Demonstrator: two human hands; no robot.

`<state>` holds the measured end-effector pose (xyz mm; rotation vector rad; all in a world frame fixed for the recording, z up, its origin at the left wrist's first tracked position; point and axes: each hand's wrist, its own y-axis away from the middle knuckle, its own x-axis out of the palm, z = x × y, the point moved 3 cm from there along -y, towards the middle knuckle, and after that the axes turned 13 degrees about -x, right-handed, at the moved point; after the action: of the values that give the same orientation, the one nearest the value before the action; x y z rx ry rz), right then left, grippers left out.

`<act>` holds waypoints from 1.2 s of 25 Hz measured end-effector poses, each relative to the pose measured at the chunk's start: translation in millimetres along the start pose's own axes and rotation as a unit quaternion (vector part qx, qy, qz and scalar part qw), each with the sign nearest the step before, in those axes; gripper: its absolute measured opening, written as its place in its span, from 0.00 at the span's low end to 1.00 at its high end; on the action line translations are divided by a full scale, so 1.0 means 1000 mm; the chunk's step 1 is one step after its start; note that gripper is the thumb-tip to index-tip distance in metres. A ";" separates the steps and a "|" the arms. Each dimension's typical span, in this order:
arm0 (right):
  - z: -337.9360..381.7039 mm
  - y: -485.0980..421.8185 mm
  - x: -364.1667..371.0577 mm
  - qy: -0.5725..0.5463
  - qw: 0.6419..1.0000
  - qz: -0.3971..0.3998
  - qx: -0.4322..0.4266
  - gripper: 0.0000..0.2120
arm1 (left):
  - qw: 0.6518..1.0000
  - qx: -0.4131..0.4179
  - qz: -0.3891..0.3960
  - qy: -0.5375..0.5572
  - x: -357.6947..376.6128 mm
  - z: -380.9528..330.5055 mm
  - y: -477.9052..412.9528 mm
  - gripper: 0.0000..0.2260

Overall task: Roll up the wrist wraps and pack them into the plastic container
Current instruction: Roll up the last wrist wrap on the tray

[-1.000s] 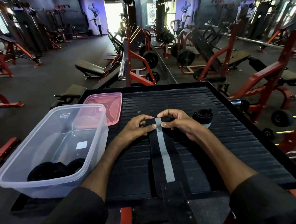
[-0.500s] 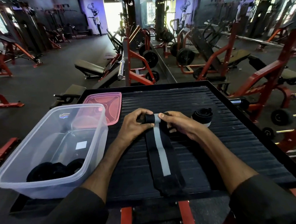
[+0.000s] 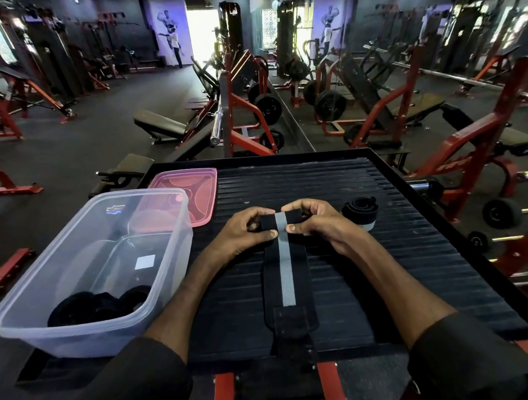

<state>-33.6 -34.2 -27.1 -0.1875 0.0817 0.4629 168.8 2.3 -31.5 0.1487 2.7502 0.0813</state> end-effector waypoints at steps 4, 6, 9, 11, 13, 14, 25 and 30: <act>0.003 -0.003 -0.002 -0.128 0.991 0.022 0.018 0.20 | 0.993 0.058 -0.075 -0.066 0.001 -0.005 0.003 0.20; 0.005 -0.004 -0.001 -0.203 0.978 -0.012 0.046 0.18 | 0.987 0.095 -0.110 -0.071 0.001 -0.007 0.004 0.21; 0.000 -0.007 0.005 -0.109 0.991 -0.022 0.073 0.09 | 0.975 0.138 -0.148 -0.094 0.000 -0.007 0.006 0.21; -0.006 -0.008 0.010 -0.037 0.996 0.018 0.073 0.10 | 0.969 0.159 -0.163 -0.099 0.000 -0.008 0.007 0.21; -0.007 -0.007 0.010 0.000 0.997 0.045 0.065 0.14 | 0.966 0.169 -0.174 -0.095 0.000 -0.009 0.008 0.21; -0.005 -0.006 0.010 0.006 0.997 0.049 0.056 0.14 | 0.969 0.161 -0.169 -0.085 0.000 -0.009 0.008 0.21; 0.006 0.002 0.000 -0.055 0.998 0.008 0.012 0.17 | 1.000 -0.014 -0.005 0.009 0.000 -0.001 0.001 0.15; 0.002 -0.001 -0.001 -0.045 0.998 0.041 0.013 0.21 | 1.000 -0.002 -0.028 -0.007 -0.003 0.003 -0.002 0.21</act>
<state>-34.2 -35.8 -24.9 -0.1374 0.0072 0.5509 172.8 0.4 -33.7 0.0712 2.7383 0.0700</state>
